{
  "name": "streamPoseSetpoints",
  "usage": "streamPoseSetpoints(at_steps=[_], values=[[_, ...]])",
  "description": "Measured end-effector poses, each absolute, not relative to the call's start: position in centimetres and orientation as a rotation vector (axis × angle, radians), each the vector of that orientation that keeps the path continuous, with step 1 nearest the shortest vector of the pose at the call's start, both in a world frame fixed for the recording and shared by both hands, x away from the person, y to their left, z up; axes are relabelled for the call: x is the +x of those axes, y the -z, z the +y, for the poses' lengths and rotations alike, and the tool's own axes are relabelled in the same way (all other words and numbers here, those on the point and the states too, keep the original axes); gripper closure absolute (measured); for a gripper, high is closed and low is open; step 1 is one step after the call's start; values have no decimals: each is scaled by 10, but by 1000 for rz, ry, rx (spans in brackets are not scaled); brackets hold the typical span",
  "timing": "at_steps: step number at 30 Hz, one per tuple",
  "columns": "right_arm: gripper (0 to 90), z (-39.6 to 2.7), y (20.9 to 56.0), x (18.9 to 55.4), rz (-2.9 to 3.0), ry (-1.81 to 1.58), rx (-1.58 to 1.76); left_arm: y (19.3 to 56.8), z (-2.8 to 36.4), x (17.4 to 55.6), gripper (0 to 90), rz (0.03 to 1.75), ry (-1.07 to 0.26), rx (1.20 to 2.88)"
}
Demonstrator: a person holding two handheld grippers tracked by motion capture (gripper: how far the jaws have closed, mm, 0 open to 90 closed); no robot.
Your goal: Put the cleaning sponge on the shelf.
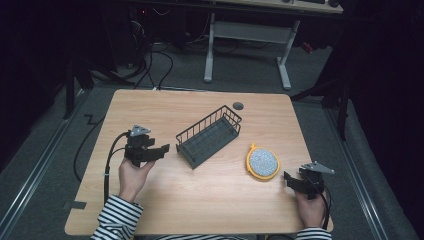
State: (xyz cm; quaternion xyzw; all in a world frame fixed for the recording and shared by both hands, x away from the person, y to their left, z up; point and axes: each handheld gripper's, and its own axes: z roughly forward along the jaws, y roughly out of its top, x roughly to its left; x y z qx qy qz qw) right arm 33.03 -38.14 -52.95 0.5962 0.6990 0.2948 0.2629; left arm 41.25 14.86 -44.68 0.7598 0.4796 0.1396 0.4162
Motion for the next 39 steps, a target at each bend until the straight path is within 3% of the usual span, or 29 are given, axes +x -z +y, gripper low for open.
streamPoseSetpoints(at_steps=[11,24,39], values=[[336,-381,529,330,1891,-797,1612,465,156,397,359,1230,-375,1918],[353,-382,529,331,1882,-794,1620,515,166,388,367,1324,-444,1941],[370,-382,529,329,1890,-807,1613,529,180,388,372,1355,-561,1934]])
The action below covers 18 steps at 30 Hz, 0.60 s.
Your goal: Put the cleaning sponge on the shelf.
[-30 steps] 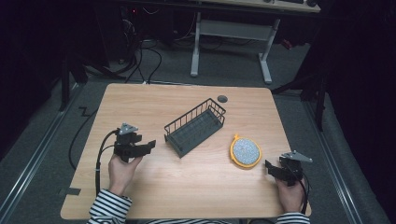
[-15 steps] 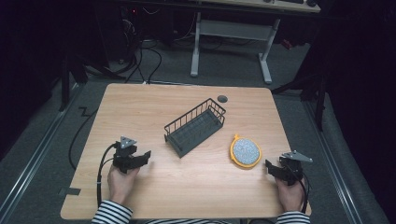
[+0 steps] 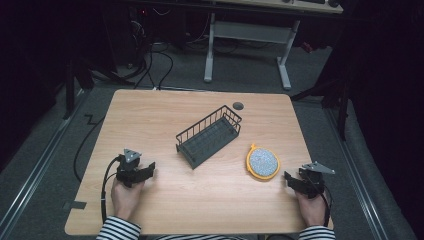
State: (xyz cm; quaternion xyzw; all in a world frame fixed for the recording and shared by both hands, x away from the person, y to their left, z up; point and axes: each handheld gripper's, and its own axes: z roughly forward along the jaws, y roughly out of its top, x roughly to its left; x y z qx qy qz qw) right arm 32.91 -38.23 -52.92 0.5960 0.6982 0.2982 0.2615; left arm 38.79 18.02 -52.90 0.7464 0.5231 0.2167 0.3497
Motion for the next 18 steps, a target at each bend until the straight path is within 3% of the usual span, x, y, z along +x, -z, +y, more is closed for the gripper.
streamPoseSetpoints(at_steps=[11,15,18], values=[[393,-380,527,329,1885,-784,1637,536,179,386,346,1359,-594,1953],[511,-378,521,330,1905,-806,1668,536,179,386,337,1358,-590,1953],[539,-376,515,332,1920,-820,1662,536,178,386,333,1357,-592,1955]])
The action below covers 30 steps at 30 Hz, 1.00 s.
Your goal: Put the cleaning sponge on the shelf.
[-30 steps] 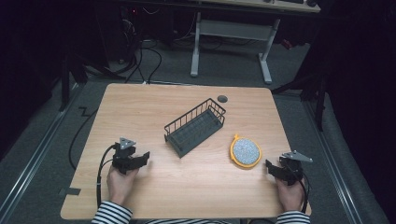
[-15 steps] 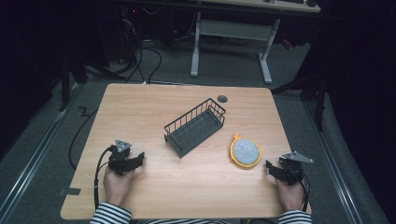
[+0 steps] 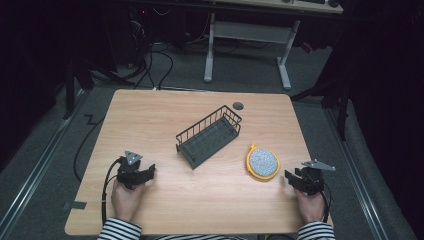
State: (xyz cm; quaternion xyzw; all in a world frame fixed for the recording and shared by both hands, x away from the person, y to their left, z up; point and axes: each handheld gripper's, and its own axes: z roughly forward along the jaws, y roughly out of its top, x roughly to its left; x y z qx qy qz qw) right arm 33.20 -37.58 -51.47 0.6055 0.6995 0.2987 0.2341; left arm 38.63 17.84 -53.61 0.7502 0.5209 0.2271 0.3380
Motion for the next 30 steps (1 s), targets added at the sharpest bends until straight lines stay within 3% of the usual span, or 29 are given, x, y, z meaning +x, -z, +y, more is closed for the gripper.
streamPoseSetpoints(at_steps=[8,9,13,30], values=[[536,-367,489,344,1992,-880,1635,536,179,386,327,1355,-587,1954],[488,-364,485,350,2024,-878,1650,536,178,386,326,1356,-588,1953],[441,-358,479,363,2074,-855,1655,536,179,386,328,1355,-586,1954],[462,-346,483,414,2184,-740,1803,536,180,387,332,1355,-576,1945]])
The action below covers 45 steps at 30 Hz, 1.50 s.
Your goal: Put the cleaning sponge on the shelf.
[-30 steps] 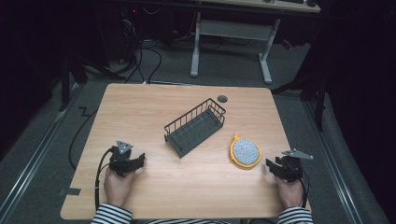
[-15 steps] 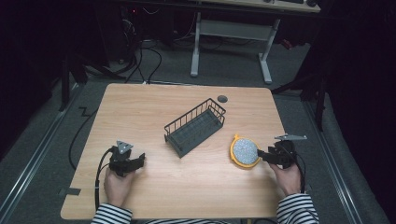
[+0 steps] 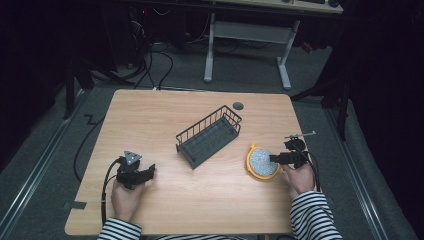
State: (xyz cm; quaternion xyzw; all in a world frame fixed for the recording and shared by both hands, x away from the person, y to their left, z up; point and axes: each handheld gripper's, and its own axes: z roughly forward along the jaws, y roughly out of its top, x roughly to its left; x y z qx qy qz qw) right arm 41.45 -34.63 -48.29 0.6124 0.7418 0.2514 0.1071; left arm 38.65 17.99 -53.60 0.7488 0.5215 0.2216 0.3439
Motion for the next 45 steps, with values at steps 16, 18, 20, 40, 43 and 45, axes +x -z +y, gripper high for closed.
streamPoseSetpoints(at_steps=[16,18,20,40,43,45], values=[[614,-345,492,422,2241,-754,1845,536,180,386,332,1352,-578,1949],[663,-347,493,422,2256,-767,1850,536,180,386,332,1352,-578,1949],[715,-343,491,422,2271,-733,1810,536,179,386,332,1351,-583,1953],[812,-340,471,420,2300,-819,1664,536,178,386,331,1349,-588,1955],[812,-340,462,420,2297,-828,1632,536,178,386,331,1350,-588,1955],[812,-340,460,420,2293,-831,1628,536,178,386,331,1350,-588,1954]])
